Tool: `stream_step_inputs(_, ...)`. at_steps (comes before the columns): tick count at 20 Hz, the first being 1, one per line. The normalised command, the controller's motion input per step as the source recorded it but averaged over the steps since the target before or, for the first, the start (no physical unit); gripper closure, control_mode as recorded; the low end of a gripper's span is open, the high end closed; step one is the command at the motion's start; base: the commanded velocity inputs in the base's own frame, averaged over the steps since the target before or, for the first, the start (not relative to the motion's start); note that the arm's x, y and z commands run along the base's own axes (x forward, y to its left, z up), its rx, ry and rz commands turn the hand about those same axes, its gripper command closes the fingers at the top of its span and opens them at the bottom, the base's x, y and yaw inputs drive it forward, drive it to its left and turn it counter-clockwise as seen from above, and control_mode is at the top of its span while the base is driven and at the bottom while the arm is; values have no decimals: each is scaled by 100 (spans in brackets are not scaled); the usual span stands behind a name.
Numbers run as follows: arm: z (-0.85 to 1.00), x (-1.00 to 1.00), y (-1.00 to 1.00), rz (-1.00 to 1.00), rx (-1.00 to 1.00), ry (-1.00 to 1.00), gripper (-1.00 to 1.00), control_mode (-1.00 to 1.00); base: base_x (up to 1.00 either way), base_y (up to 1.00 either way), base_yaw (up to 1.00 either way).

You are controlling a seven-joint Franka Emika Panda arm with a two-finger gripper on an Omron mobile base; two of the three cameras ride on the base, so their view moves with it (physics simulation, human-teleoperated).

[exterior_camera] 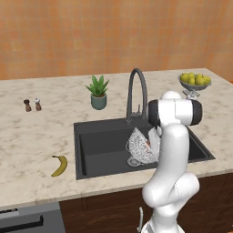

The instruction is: Put the colander in the sink, put the orange, banana, peach in the colander, and turn on the sink faucet and pour water over the colander.

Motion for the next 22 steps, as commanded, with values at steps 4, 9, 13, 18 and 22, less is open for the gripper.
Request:
stream_step_inputs(4, -28, 25, 10, 0, 0, 0, -100, -100, 0, 0, 0)
stream_step_inputs(9, -1, 11, 0, 0, 4, -2, -100, -100, 0, 0, 0)
stream_step_inputs(13, 0, 2, 0, 0, 7, -9, -100, -100, 0, 0, 0)
stream_step_inputs(18, 10, 0, 11, 0, 4, -17, -100, -100, 0, 0, 0)
stream_step_inputs(22, 50, 0, 49, 0, 0, -15, -100, -100, 0, 0, 0)
